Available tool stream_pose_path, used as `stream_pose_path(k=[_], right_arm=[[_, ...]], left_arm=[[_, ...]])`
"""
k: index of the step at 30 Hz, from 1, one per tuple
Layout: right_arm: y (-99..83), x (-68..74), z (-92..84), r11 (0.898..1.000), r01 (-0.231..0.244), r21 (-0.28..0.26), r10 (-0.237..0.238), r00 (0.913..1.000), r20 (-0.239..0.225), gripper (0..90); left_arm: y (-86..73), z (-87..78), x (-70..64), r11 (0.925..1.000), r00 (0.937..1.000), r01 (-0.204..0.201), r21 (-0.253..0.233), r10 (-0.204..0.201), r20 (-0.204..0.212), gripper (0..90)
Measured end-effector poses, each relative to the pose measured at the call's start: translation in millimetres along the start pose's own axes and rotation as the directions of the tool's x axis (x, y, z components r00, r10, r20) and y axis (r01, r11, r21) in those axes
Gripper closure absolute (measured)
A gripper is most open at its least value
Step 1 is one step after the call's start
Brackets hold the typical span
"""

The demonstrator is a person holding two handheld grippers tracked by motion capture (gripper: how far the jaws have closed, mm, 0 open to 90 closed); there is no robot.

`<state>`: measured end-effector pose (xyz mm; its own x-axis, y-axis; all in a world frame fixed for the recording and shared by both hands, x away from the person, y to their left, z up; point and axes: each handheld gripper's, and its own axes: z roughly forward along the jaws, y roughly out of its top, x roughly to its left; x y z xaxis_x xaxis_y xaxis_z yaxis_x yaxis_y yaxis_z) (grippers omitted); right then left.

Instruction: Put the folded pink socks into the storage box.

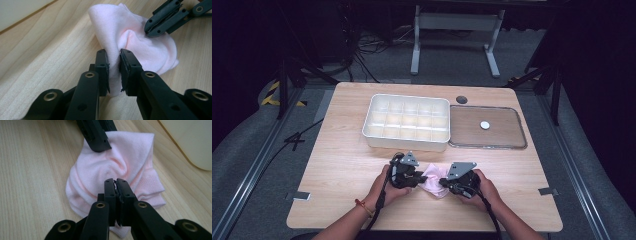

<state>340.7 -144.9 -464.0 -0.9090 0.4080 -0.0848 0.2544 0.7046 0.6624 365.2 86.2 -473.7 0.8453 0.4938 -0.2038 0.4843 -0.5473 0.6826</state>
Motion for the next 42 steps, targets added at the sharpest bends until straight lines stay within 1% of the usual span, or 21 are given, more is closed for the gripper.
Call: stream_pose_path(k=[1, 3, 4, 6, 8, 10, 12, 13, 15, 16, 21, 22, 25, 26, 27, 29, 31, 38, 39, 40, 42], right_arm=[[0.0, -0.1, 0.3, 1.0, -0.001, 0.001, 0.001, 1.0, -0.007, 87.7], [0.2, 0.5, 1.6, 1.0, -0.003, 0.002, 0.003, 1.0, -0.003, 88.0], [0.4, 1.3, 3.0, 1.0, -0.002, -0.001, 0.002, 1.0, -0.006, 88.2], [0.6, 1.6, 3.0, 1.0, -0.003, -0.001, 0.003, 1.0, -0.008, 88.2], [0.9, 2.1, 3.6, 1.0, 0.001, -0.002, -0.001, 1.0, -0.002, 88.2], [1.1, 2.3, 3.9, 1.0, 0.002, -0.003, -0.002, 1.0, 0.001, 88.2], [2.2, 4.0, 5.1, 1.0, 0.01, -0.007, -0.01, 0.9998, 0.015, 88.5], [2.2, 4.0, 5.1, 1.0, 0.01, -0.007, -0.01, 0.9998, 0.015, 88.5], [3.2, 4.5, 7.0, 1.0, 0.005, -0.015, -0.005, 0.9999, 0.01, 88.6], [3.5, 4.6, 7.3, 1.0, 0.006, -0.016, -0.006, 0.9999, 0.01, 88.6], [4.2, 4.8, 5.4, 1.0, 0.007, -0.018, -0.007, 0.9998, 0.017, 87.1], [4.5, 4.8, 4.4, 1.0, 0.009, -0.022, -0.009, 0.9998, 0.021, 86.8], [6.4, 3.1, -0.6, 0.998, 0.009, -0.064, -0.006, 0.9986, 0.053, 88.6], [6.8, 2.9, -1.0, 0.997, 0.006, -0.072, -0.002, 0.9984, 0.056, 88.8], [7.5, 2.6, -0.6, 0.997, 0.005, -0.078, -0.001, 0.9987, 0.052, 89.0], [8.7, 3.1, 4.5, 0.998, 0.007, -0.062, -0.004, 0.9988, 0.05, 89.0], [9.6, 3.2, 10.4, 0.999, 0.004, -0.05, -0.002, 0.9991, 0.042, 89.1], [12.4, 4.4, 18.3, 0.998, -0.015, -0.065, 0.017, 0.9991, 0.039, 89.1], [12.8, 4.6, 19.1, 0.998, -0.01, -0.068, 0.013, 0.9989, 0.045, 88.9], [12.7, 4.6, 18.8, 0.998, -0.015, -0.069, 0.018, 0.9988, 0.046, 88.4], [12.1, 3.9, 16.8, 0.997, -0.027, -0.076, 0.03, 0.9988, 0.04, 86.5]], left_arm=[[0.5, -1.1, -0.9, 1.0, 1.0, -0.003, 0.001, 0.003, -0.008, 78.4], [1.5, -2.4, -2.2, 0.9996, 1.0, 0.002, -0.029, -0.002, -0.001, 79.3], [3.0, -4.0, -3.4, 0.9993, 0.9999, -0.009, -0.036, 0.009, -0.006, 79.6], [4.1, -5.9, -5.7, 0.9983, 0.9998, -0.017, -0.056, 0.016, -0.012, 79.4], [5.9, -8.0, -8.5, 0.9968, 0.9993, -0.034, -0.072, 0.033, -0.02, 78.3], [7.6, -8.9, -12.4, 0.9949, 0.9989, -0.042, -0.092, 0.039, -0.027, 78.3], [10.3, -8.3, -18.1, 0.9936, 0.9971, -0.069, -0.09, 0.066, -0.038, 78.5], [10.3, -8.3, -18.1, 0.9936, 0.9971, -0.069, -0.09, 0.066, -0.038, 78.0], [11.6, -7.0, -22.2, 0.9914, 0.9952, -0.092, -0.093, 0.088, -0.042, 77.6], [11.8, -6.6, -22.9, 0.9914, 0.9948, -0.095, -0.09, 0.091, -0.045, 77.5], [11.2, -7.9, -19.8, 0.9924, 0.995, -0.088, -0.086, 0.084, -0.055, 78.0], [10.9, -8.5, -18.9, 0.9929, 0.9961, -0.074, -0.093, 0.069, -0.054, 78.4], [11.0, -9.6, -18.0, 0.9926, 0.996, -0.076, -0.095, 0.072, -0.053, 78.9], [11.1, -9.7, -19.0, 0.9926, 0.9964, -0.072, -0.097, 0.067, -0.053, 79.0], [11.6, -10.1, -19.2, 0.9912, 0.9956, -0.083, -0.103, 0.078, -0.051, 79.3], [12.1, -10.3, -21.1, 0.9904, 0.9958, -0.085, -0.109, 0.08, -0.044, 80.4], [13.0, -11.0, -22.5, 0.9892, 0.9945, -0.102, -0.105, 0.099, -0.036, 81.7], [12.7, -11.7, -23.1, 0.9891, 0.9954, -0.094, -0.113, 0.091, -0.03, 82.6], [12.7, -12.3, -22.1, 0.988, 0.9943, -0.103, -0.115, 0.099, -0.04, 82.6], [12.6, -12.7, -22.2, 0.9883, 0.9948, -0.097, -0.118, 0.092, -0.043, 82.7], [12.6, -13.7, -21.3, 0.9887, 0.9944, -0.099, -0.113, 0.094, -0.048, 82.7]])
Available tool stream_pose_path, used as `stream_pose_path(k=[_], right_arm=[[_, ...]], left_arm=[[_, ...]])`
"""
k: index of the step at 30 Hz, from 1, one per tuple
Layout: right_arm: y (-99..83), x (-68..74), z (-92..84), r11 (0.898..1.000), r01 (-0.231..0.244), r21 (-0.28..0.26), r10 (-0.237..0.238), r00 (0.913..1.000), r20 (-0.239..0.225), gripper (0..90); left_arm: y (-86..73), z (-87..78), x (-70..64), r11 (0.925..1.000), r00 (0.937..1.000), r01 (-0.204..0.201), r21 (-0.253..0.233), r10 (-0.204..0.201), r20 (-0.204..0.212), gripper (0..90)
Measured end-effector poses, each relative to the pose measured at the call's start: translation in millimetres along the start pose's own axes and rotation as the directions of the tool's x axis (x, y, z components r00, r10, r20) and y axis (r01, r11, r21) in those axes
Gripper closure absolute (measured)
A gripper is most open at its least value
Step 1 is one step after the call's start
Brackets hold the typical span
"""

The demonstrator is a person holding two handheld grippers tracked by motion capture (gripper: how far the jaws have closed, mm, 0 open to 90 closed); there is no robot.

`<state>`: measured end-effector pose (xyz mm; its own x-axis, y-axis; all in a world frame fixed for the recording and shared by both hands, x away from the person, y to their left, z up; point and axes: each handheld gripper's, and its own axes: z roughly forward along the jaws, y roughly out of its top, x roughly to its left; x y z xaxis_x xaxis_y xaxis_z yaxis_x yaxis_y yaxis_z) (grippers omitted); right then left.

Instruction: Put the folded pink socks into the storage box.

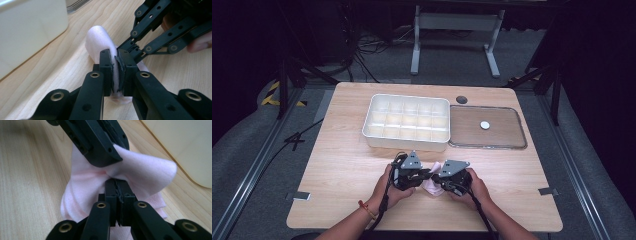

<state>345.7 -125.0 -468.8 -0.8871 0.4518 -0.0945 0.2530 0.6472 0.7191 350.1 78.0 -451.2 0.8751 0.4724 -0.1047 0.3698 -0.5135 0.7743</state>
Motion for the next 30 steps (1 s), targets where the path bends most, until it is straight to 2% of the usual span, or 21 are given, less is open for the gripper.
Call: stream_pose_path(k=[7, 11, 13, 17, 20, 26, 30], right_arm=[[-3.1, -6.3, -13.9, 1.0, -0.01, -0.018, 0.01, 0.9999, -0.002, 84.2], [-9.5, -12.9, -23.0, 1.0, -0.02, 0.004, 0.02, 0.9998, -0.005, 83.9], [-11.9, -14.6, -22.6, 0.999, -0.034, 0.005, 0.034, 0.9994, -0.008, 83.7], [-12.0, -11.9, -16.8, 0.999, -0.026, 0.026, 0.027, 0.9994, -0.023, 83.7], [-11.4, -10.1, -13.9, 0.999, -0.022, 0.03, 0.022, 0.9995, -0.023, 83.9], [-11.9, -8.5, -12.1, 0.999, -0.025, 0.026, 0.026, 0.9995, -0.02, 84.2], [-12.6, -7.6, -11.5, 0.999, -0.029, 0.02, 0.029, 0.9995, -0.014, 84.1]], left_arm=[[-0.8, -4.7, 6.0, 0.9999, 0.9997, 0.01, -0.009, -0.01, -0.022, 82.7], [-0.7, -6.6, 6.7, 1.0, 0.9993, 0.004, -0.004, -0.004, -0.037, 82.7], [-0.2, -5.7, 6.0, 0.9999, 0.9989, -0.011, 0.006, 0.011, -0.046, 82.6], [1.0, -3.0, 1.4, 0.9994, 0.9983, -0.032, 0.014, 0.032, -0.048, 82.3], [1.2, -2.0, -0.4, 0.9992, 0.9985, -0.036, 0.017, 0.037, -0.04, 82.0], [2.1, -0.2, -6.7, 0.9972, 0.9971, -0.072, 0.022, 0.072, -0.024, 81.7], [1.6, 3.3, -11.4, 0.9952, 0.996, -0.088, 0.042, 0.089, -0.011, 81.2]])
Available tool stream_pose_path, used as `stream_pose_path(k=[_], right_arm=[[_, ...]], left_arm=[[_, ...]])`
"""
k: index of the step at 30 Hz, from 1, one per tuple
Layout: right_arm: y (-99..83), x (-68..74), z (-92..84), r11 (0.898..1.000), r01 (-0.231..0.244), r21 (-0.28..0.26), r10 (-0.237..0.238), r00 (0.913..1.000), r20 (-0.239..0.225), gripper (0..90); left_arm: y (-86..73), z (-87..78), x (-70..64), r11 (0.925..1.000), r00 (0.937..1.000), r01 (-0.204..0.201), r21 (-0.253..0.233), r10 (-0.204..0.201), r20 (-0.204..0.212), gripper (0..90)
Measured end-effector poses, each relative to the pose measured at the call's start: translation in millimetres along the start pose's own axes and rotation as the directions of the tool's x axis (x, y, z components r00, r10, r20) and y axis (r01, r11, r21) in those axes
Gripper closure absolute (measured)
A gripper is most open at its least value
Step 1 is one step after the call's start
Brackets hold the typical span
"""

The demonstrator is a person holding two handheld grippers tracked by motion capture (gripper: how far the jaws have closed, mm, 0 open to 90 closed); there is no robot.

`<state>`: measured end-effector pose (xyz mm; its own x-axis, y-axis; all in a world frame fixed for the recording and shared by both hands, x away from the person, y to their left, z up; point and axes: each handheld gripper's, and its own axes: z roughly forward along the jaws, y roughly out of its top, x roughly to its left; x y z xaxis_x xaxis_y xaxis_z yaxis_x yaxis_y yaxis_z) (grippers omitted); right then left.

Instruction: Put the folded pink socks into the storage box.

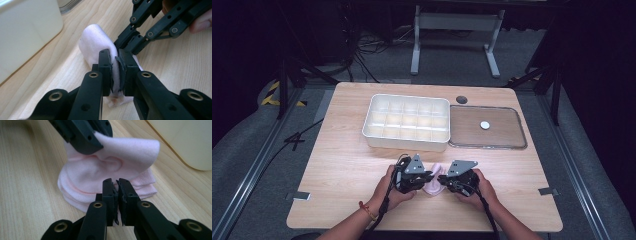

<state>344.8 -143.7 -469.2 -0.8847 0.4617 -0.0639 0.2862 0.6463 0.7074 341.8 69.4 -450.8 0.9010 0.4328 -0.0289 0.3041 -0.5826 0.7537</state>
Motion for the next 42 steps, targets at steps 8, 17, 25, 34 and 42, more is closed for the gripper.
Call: stream_pose_path(k=[8, 17, 25, 34, 42], right_arm=[[1.0, -1.2, -1.2, 1.0, -0.006, -0.008, 0.006, 1.0, 0.003, 80.5], [-2.2, -3.0, -7.4, 1.0, 0.008, 0.03, -0.008, 0.9998, -0.021, 83.7], [-2.8, -2.4, -4.3, 1.0, -0.002, 0.018, 0.002, 0.9997, -0.025, 83.9], [-4.2, -3.6, -2.5, 1.0, -0.019, 0.002, 0.019, 0.9995, -0.026, 81.2], [-5.3, -13.0, -12.5, 0.999, -0.029, 0.021, 0.029, 0.9994, -0.019, 80.3]], left_arm=[[-0.7, 1.2, -0.7, 0.999, 0.9988, -0.009, 0.045, 0.011, -0.048, 81.7], [-0.1, 0.5, 0.1, 0.9997, 0.9986, -0.01, 0.024, 0.011, -0.051, 81.7], [2.5, -0.8, -6.1, 0.9984, 0.9973, -0.05, 0.026, 0.051, -0.054, 81.2], [1.7, 4.4, -12.5, 0.9968, 0.9976, -0.066, 0.046, 0.067, -0.019, 79.6], [0.7, 10.3, -15.9, 0.9952, 0.9971, -0.076, 0.062, 0.076, 0.0, 79.3]])
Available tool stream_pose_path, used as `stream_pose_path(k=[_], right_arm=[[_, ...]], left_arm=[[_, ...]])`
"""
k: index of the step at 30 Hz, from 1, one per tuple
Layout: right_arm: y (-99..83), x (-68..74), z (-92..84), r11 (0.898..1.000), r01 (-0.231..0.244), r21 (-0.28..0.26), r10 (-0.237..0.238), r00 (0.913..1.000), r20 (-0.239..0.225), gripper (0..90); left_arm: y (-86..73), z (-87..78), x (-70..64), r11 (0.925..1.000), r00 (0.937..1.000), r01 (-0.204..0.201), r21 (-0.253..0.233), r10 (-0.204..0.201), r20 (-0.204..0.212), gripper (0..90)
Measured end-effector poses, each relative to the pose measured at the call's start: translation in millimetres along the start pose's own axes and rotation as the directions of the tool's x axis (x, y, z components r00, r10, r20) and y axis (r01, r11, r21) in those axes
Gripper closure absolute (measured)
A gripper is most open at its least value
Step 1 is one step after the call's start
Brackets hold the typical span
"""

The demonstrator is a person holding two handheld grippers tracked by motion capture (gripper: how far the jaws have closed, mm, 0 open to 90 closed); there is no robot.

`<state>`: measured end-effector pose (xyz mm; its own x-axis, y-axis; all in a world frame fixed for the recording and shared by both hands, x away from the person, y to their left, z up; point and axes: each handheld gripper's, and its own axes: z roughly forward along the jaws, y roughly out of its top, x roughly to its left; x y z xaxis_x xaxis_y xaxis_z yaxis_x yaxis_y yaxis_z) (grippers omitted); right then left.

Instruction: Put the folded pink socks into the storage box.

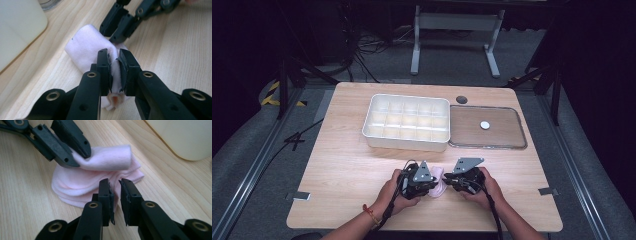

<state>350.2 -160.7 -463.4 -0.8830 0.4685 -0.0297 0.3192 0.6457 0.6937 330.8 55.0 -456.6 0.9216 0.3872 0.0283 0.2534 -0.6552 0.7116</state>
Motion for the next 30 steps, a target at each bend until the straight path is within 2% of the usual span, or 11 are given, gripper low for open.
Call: stream_pose_path(k=[2, 4, 7, 11, 13, 16, 19, 22, 24, 26, 30], right_arm=[[-2.2, -1.0, 0.8, 1.0, -0.005, 0.014, 0.005, 1.0, 0.0, 83.1], [-2.9, -0.6, 3.3, 1.0, 0.006, 0.03, -0.007, 0.9999, 0.01, 83.8], [-3.9, -3.3, 4.1, 1.0, -0.01, 0.021, 0.01, 0.9999, -0.013, 84.6], [-5.7, -5.4, 4.2, 1.0, -0.012, 0.012, 0.013, 0.9996, -0.027, 84.4], [-5.7, -6.6, 4.3, 1.0, -0.019, 0.013, 0.02, 0.9995, -0.026, 83.3], [-4.5, -7.1, 3.3, 1.0, -0.01, 0.022, 0.01, 0.9998, -0.018, 82.8], [-2.7, -9.6, 0.0, 1.0, -0.007, 0.022, 0.007, 0.9997, 0.021, 84.9], [0.7, -13.7, -9.8, 0.997, -0.052, -0.056, 0.053, 0.9984, 0.02, 85.2], [5.0, -11.7, -15.4, 0.993, -0.055, -0.103, 0.057, 0.9981, 0.023, 85.1], [8.9, -7.1, -18.2, 0.99, -0.037, -0.136, 0.042, 0.9987, 0.03, 85.2], [12.0, -0.1, -12.4, 0.989, -0.006, -0.146, 0.008, 0.9998, 0.016, 85.4]], left_arm=[[-0.1, 1.3, -0.8, 0.9999, 0.9999, 0.014, -0.007, -0.014, 0.007, 78.7], [0.0, 1.6, -0.8, 0.9998, 0.9998, 0.013, -0.013, -0.012, 0.018, 78.2], [-1.3, 3.8, -1.7, 0.9996, 0.9989, 0.019, -0.021, -0.018, 0.043, 77.9], [-1.4, 6.9, -4.9, 1.0, 0.9983, -0.001, -0.009, 0.002, 0.058, 77.7], [-1.8, 7.8, -5.7, 0.9999, 0.9988, -0.007, -0.008, 0.008, 0.047, 77.8], [-2.5, 8.1, -5.4, 1.0, 0.9987, 0.002, -0.008, -0.001, 0.051, 77.8], [-2.5, 9.0, -6.5, 0.9999, 0.9986, 0.007, -0.008, -0.006, 0.052, 77.2], [-2.4, 9.6, -6.5, 1.0, 0.9985, 0.008, -0.004, -0.008, 0.055, 76.8], [-2.0, 9.9, -6.2, 1.0, 0.9985, -0.005, -0.003, 0.005, 0.054, 76.9], [-1.9, 10.1, -6.8, 1.0, 0.9987, -0.004, -0.003, 0.004, 0.051, 76.9], [-2.0, 10.3, -6.7, 1.0, 0.9986, -0.003, -0.004, 0.003, 0.053, 76.9]])
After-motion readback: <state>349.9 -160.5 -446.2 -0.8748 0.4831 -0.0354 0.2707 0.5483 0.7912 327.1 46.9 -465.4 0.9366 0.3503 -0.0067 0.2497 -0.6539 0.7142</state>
